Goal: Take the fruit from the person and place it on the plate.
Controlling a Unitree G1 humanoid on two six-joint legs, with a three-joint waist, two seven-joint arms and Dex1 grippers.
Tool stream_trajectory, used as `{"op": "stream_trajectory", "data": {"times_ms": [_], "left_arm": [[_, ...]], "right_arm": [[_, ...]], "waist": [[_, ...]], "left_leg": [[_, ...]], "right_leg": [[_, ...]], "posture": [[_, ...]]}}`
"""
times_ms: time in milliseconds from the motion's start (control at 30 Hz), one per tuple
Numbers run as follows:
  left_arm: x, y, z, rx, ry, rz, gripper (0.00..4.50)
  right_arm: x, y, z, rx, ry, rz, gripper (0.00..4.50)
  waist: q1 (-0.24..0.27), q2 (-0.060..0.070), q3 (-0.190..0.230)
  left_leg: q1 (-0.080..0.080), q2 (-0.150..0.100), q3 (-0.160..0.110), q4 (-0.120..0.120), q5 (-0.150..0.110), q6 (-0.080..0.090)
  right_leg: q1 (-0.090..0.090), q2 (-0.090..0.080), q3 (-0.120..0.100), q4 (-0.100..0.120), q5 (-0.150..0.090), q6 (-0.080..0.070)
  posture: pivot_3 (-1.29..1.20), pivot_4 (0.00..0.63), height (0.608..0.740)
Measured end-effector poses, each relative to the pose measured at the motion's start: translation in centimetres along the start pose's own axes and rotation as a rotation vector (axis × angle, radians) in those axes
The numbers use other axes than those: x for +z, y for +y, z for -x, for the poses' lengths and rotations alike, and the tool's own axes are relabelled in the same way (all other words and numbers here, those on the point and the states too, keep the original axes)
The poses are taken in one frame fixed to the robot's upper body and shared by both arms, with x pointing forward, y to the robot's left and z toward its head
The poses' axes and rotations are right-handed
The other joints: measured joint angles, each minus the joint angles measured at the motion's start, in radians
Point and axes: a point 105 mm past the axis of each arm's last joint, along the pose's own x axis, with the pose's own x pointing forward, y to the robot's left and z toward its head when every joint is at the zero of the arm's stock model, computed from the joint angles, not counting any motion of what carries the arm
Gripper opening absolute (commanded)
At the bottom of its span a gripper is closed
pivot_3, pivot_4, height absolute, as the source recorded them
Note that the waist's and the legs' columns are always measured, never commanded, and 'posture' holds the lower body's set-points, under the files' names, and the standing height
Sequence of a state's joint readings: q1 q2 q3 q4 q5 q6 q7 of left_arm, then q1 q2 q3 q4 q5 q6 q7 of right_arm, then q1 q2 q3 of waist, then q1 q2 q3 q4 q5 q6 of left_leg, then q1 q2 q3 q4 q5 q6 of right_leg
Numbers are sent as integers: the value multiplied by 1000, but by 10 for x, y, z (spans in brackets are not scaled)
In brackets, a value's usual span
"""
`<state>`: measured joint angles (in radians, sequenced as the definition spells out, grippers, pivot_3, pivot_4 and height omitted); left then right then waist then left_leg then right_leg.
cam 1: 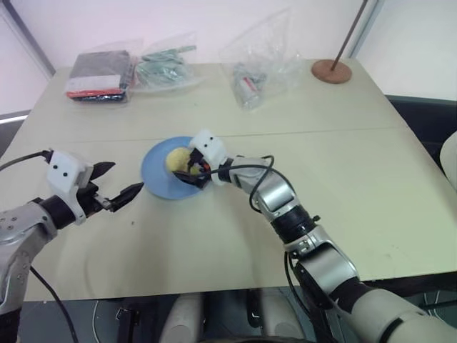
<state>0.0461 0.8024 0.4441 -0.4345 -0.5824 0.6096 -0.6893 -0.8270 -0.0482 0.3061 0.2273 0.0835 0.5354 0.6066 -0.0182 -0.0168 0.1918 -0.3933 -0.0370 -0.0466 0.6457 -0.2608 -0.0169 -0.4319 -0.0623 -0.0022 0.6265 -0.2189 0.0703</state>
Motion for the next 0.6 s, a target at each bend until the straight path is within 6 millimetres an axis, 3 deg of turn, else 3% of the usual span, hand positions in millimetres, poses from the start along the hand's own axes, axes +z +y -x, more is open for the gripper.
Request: {"op": "stream_trajectory", "data": {"times_ms": [133,267,400,600], "left_arm": [[0,-3,-1,-25,-3,18,4500],[3,-6,-1,-55,-6,18,4500],[6,-8,0,-74,-4,8,4500],[7,-11,0,-96,-5,12,4500]], "right_arm": [[25,-19,36,-2,-43,18,4442],[45,-30,85,26,-70,62,4442],[33,-31,133,53,-25,49,4442],[27,-26,177,65,15,16,4442]], "waist": [[2,0,0],[4,0,0],[5,1,0],[5,1,0]], "left_leg": [[0,0,0,0,0,0],[-1,0,0,0,0,0],[-2,0,-1,0,0,1],[-2,1,-1,0,0,1]], "right_leg": [[0,0,0,0,0,0],[0,0,0,-1,0,0],[2,0,-1,-7,0,0],[3,0,-1,-8,-1,0]], "posture": [[0,150,740],[0,150,740],[0,150,740],[0,150,740]]}}
